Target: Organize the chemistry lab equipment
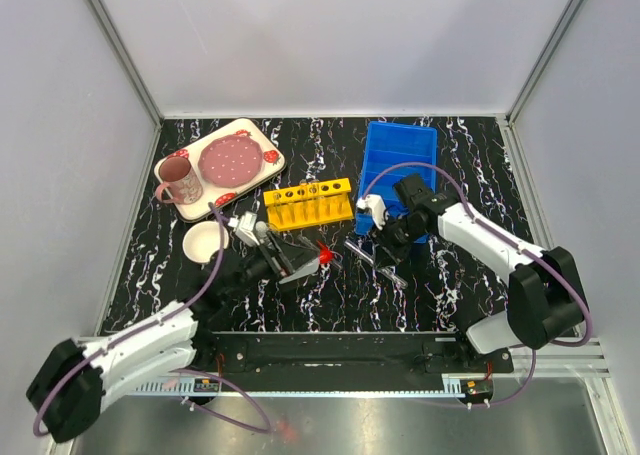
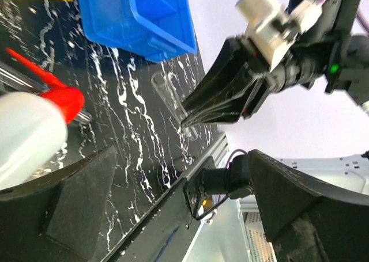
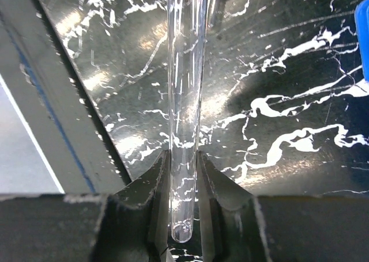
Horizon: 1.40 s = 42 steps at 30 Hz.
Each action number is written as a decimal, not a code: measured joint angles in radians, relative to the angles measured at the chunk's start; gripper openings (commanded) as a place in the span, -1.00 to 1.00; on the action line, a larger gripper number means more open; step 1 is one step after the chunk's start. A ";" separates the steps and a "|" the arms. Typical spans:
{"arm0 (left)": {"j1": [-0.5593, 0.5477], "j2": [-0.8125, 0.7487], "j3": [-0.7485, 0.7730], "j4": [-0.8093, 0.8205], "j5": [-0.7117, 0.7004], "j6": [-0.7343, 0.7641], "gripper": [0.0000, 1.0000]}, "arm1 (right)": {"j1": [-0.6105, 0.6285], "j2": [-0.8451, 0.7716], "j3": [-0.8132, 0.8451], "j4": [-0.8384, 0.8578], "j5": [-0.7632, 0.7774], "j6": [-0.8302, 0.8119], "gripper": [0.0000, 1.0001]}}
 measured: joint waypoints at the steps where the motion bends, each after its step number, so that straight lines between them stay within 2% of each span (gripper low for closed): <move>1: -0.039 0.043 0.000 0.048 -0.027 -0.001 0.95 | -0.009 0.000 0.008 -0.010 -0.021 0.007 -0.62; 7: -0.192 0.307 0.010 0.331 -0.152 -0.009 0.84 | -0.034 -0.001 0.110 -0.053 -0.151 0.072 -0.62; 13: -0.237 0.521 0.100 0.517 -0.248 -0.018 0.74 | -0.086 -0.004 0.187 -0.061 -0.282 0.155 -0.62; 18: -0.249 0.595 0.165 0.621 -0.302 -0.021 0.62 | -0.134 -0.004 0.213 -0.062 -0.363 0.202 -0.61; 20: -0.252 0.618 0.186 0.647 -0.313 -0.023 0.55 | -0.138 -0.004 0.213 -0.062 -0.382 0.214 -0.61; 25: -0.259 0.686 0.225 0.698 -0.321 -0.038 0.22 | -0.149 -0.004 0.213 -0.061 -0.420 0.238 -0.61; 30: -0.264 0.743 0.253 0.709 -0.317 -0.059 0.10 | -0.166 -0.004 0.212 -0.054 -0.448 0.264 -0.61; 37: -0.266 0.749 0.286 0.723 -0.309 -0.059 0.03 | -0.169 -0.016 0.181 -0.027 -0.474 0.290 -0.60; 42: -0.266 0.761 0.304 0.742 -0.286 -0.059 -0.23 | -0.169 -0.019 0.171 -0.017 -0.487 0.304 -0.60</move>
